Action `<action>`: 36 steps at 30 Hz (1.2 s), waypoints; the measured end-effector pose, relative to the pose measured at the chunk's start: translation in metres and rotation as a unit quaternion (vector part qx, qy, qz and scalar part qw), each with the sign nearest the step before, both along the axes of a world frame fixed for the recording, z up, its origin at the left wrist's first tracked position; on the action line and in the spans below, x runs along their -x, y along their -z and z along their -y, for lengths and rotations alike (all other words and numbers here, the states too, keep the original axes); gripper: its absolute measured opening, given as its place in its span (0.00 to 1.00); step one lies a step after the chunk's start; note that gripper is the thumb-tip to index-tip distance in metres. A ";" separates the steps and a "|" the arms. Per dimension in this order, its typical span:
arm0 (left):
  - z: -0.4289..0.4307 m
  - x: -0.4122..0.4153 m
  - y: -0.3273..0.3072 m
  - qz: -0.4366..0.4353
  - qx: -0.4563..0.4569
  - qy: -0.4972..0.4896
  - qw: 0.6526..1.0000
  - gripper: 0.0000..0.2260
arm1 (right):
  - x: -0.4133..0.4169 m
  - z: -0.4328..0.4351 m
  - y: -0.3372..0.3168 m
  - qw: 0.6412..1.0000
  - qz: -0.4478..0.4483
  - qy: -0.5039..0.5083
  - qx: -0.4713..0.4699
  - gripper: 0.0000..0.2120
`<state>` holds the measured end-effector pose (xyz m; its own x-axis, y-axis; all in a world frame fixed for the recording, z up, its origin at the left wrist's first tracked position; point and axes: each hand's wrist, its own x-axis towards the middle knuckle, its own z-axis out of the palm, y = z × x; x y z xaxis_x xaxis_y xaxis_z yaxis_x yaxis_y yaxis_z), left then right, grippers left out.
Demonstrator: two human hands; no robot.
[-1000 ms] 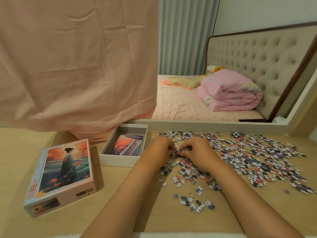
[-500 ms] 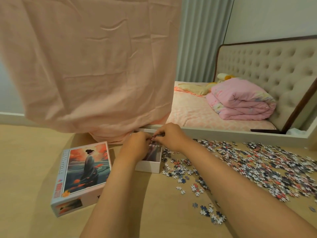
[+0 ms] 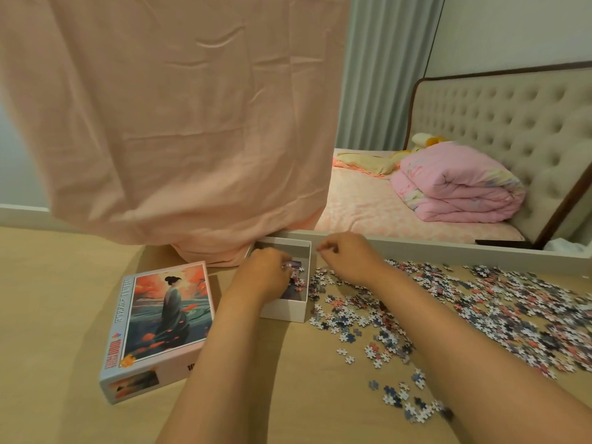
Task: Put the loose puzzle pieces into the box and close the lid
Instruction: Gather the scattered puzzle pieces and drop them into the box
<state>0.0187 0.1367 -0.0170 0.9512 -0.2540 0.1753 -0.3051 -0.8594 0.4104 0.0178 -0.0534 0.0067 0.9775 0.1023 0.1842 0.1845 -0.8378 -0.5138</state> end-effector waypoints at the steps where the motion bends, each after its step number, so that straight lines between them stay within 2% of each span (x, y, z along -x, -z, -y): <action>1: 0.003 0.001 -0.004 0.040 0.009 -0.004 0.999 0.15 | 0.004 0.006 0.005 0.997 -0.050 -0.019 0.049 0.19; 3: 0.014 0.005 -0.013 0.109 0.030 0.007 0.994 0.16 | 0.011 0.014 0.019 0.980 -0.140 -0.060 0.129 0.32; 5: 0.031 0.011 -0.018 0.116 0.041 0.040 0.992 0.16 | 0.016 0.021 0.031 0.968 -0.160 -0.070 0.182 0.35; 11: 0.075 0.030 -0.004 -0.012 -0.033 0.126 0.991 0.16 | 0.041 0.053 0.039 0.984 -0.079 -0.045 0.154 0.21; 13: 0.088 0.035 0.002 -0.009 -0.083 0.140 0.987 0.13 | 0.049 0.065 0.037 0.991 -0.073 -0.045 0.099 0.15; 15: 0.099 0.038 0.009 -0.016 -0.150 0.130 0.980 0.19 | 0.055 0.079 0.033 0.998 -0.051 -0.026 0.029 0.11; 17: 0.109 0.042 0.016 -0.075 -0.204 0.125 0.968 0.29 | 0.060 0.094 0.031 0.998 -0.047 0.003 0.041 0.16; 20: 0.120 0.049 0.024 -0.149 -0.203 0.136 0.958 0.32 | 0.066 0.116 0.040 0.974 -0.158 0.028 0.157 0.32; 23: 0.119 0.053 0.023 -0.141 -0.161 0.148 0.966 0.31 | 0.072 0.123 0.048 0.967 -0.189 0.009 0.169 0.31; 26: 0.111 0.052 0.017 -0.126 -0.107 0.157 0.974 0.33 | 0.078 0.122 0.033 0.982 -0.162 -0.018 0.098 0.30; 28: 0.112 0.051 0.012 -0.131 -0.107 0.158 0.973 0.40 | 0.082 0.124 0.022 0.979 -0.176 -0.025 0.102 0.38; 30: 0.118 0.050 0.011 -0.130 -0.167 0.164 0.964 0.42 | 0.085 0.123 0.018 0.962 -0.208 -0.017 0.179 0.47; 31: 0.122 0.050 0.011 -0.120 -0.198 0.167 0.958 0.41 | 0.086 0.122 0.019 0.954 -0.214 -0.010 0.208 0.48; 33: 0.128 0.049 0.011 -0.092 -0.217 0.171 0.957 0.35 | 0.085 0.119 0.021 0.954 -0.203 -0.002 0.219 0.43; 36: 0.132 0.050 0.015 -0.043 -0.167 0.172 0.970 0.26 | 0.083 0.119 0.025 0.965 -0.181 -0.003 0.189 0.34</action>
<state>-0.0311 0.0051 -0.0321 0.8076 -0.5879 -0.0472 -0.5745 -0.8022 0.1626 -0.0649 -0.1719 -0.0183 0.9702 0.1005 -0.2206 0.0553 -0.9778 -0.2022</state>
